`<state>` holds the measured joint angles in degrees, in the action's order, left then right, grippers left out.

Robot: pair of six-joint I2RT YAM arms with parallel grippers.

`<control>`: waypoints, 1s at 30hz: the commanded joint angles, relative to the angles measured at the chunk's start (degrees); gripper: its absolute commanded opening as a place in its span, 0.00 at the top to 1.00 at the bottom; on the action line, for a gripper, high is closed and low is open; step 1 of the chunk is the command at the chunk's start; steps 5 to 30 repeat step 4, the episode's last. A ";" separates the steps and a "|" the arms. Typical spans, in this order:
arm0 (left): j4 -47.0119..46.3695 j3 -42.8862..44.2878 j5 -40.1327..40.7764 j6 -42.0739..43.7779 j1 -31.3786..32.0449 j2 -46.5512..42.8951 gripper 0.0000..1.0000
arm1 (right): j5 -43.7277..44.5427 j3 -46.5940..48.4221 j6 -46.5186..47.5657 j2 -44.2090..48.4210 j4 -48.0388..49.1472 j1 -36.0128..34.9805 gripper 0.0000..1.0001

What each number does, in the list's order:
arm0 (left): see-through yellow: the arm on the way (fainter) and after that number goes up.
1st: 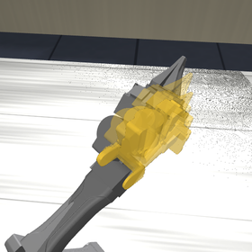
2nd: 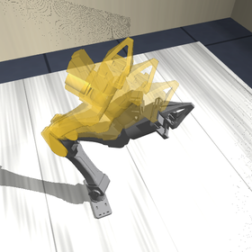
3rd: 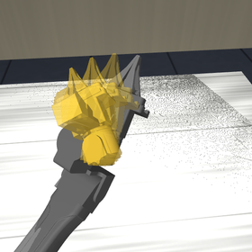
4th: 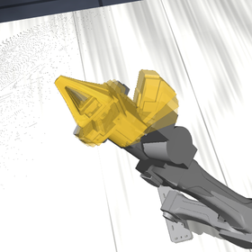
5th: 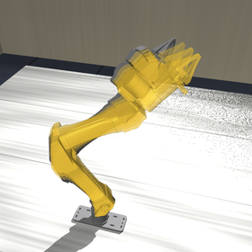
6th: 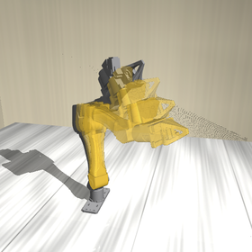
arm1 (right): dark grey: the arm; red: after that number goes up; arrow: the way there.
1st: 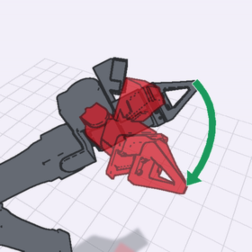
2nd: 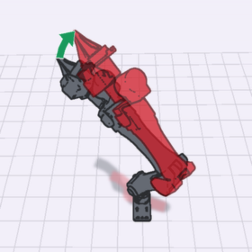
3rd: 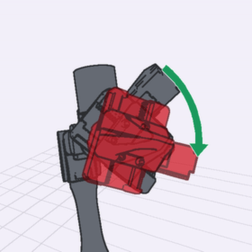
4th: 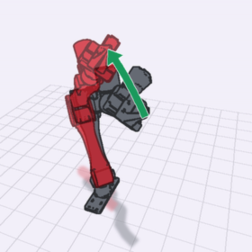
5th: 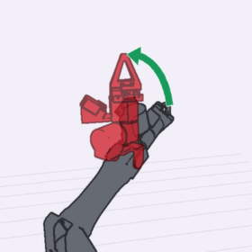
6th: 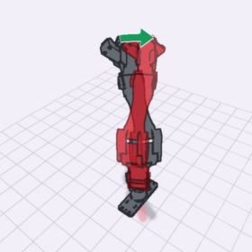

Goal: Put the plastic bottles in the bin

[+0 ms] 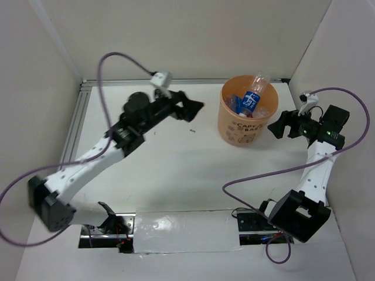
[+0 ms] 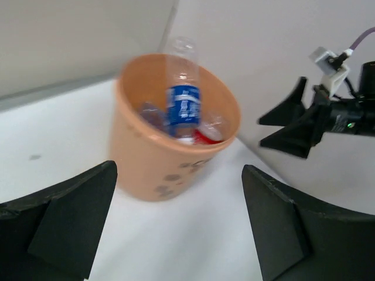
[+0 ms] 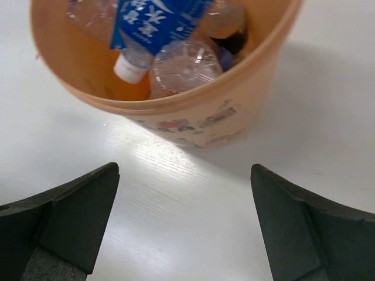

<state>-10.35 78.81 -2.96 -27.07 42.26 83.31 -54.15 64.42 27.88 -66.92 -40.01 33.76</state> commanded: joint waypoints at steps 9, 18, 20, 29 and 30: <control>8.58 -25.69 0.41 6.15 -11.29 -23.84 0.00 | 11.17 -0.78 -12.83 3.98 8.00 0.87 0.00; 8.58 -25.69 0.41 6.15 -11.29 -23.84 0.00 | 11.17 -0.78 -12.83 3.98 8.00 0.87 0.00; 8.58 -25.69 0.41 6.15 -11.29 -23.84 0.00 | 11.17 -0.78 -12.83 3.98 8.00 0.87 0.00; 8.58 -25.69 0.41 6.15 -11.29 -23.84 0.00 | 11.17 -0.78 -12.83 3.98 8.00 0.87 0.00; 8.58 -25.69 0.41 6.15 -11.29 -23.84 0.00 | 11.17 -0.78 -12.83 3.98 8.00 0.87 0.00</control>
